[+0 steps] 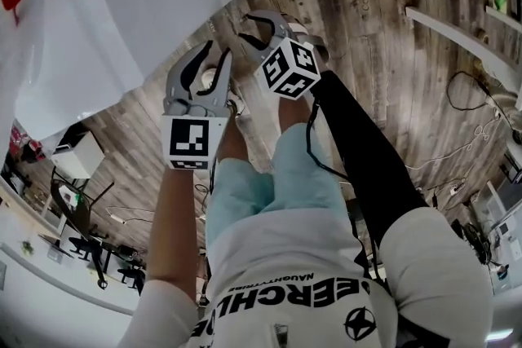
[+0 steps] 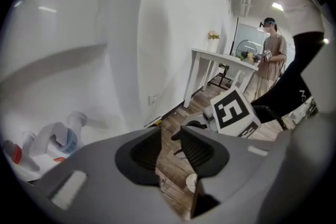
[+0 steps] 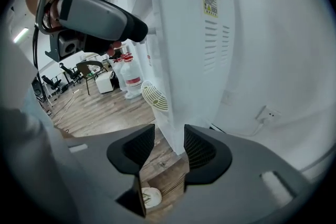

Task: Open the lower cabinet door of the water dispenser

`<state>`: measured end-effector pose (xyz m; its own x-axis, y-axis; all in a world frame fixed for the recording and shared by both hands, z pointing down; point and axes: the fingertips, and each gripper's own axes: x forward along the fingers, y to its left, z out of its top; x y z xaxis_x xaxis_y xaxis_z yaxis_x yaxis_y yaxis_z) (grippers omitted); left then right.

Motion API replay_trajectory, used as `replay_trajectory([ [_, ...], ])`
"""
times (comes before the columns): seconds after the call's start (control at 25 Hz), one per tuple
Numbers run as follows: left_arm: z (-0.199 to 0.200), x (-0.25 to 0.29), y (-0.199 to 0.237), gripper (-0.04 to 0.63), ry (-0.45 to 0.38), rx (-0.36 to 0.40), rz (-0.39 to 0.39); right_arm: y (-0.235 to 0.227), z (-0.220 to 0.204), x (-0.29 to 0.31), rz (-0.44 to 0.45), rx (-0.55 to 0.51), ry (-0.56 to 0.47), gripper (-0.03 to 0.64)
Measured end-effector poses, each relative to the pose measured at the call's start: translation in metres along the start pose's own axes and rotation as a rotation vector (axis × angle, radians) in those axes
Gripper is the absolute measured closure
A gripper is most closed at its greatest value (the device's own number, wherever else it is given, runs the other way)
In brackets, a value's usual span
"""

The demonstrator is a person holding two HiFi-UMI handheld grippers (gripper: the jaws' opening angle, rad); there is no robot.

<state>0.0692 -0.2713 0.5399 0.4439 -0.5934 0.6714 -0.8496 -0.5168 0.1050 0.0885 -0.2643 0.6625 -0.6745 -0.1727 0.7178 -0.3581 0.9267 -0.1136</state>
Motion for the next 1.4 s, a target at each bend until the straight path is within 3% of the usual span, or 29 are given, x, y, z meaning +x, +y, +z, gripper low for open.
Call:
replay_trajectory([
  [0.76,-0.038,0.037,0.033,0.442,0.031,-0.024,0.032,-0.022,-0.016,0.089,0.014,-0.052,0.037,0.455],
  [1.12,-0.057,0.042,0.04,0.442,0.065,-0.038,0.035,-0.021,-0.028,0.123,0.078,-0.114,0.08,0.456],
  [1.4,-0.058,0.041,0.035,0.472,0.08,-0.005,0.01,-0.028,-0.027,0.13,0.086,-0.147,0.093,0.456],
])
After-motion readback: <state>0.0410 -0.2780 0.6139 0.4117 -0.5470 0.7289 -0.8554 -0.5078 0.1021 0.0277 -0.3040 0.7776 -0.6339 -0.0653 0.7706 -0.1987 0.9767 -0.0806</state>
